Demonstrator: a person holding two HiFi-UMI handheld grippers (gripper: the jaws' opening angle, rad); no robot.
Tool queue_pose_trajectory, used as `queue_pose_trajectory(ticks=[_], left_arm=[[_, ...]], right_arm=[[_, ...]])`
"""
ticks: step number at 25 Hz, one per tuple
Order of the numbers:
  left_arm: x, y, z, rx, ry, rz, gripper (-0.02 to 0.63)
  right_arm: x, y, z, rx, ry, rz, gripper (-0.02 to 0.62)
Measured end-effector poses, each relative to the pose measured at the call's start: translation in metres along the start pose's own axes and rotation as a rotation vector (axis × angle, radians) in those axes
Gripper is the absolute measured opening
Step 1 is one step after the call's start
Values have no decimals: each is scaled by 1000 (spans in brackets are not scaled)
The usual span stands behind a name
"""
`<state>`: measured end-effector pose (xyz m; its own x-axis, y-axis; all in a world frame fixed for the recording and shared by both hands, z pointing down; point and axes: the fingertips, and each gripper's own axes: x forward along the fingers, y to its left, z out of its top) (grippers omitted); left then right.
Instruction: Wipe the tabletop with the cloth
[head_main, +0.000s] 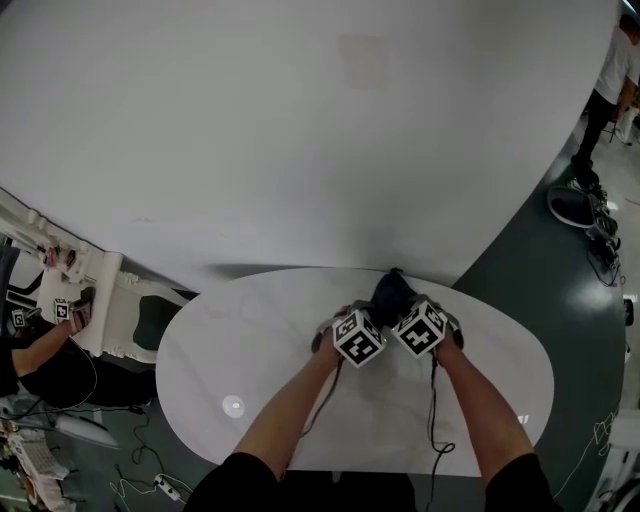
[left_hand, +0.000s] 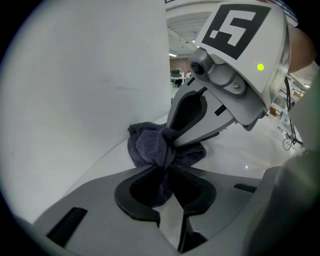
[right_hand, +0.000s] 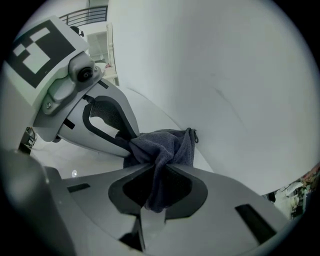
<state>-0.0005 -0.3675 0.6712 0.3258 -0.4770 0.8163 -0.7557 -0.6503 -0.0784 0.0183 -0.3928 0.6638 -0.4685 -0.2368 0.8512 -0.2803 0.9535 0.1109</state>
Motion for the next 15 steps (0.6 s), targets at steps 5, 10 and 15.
queue_pose_trajectory(ticks=[5,10,15], left_arm=[[-12,15,-16,-24,-9,21,71],[-26,30,-40,-24,17,32,71],[-43,45,-65,-55,11,55,71]], right_arm=[[10,10,21,-28,-11,8,41],[21,30,43,-68,-19,10,41],[33,50,70,-107,-22,32,41]])
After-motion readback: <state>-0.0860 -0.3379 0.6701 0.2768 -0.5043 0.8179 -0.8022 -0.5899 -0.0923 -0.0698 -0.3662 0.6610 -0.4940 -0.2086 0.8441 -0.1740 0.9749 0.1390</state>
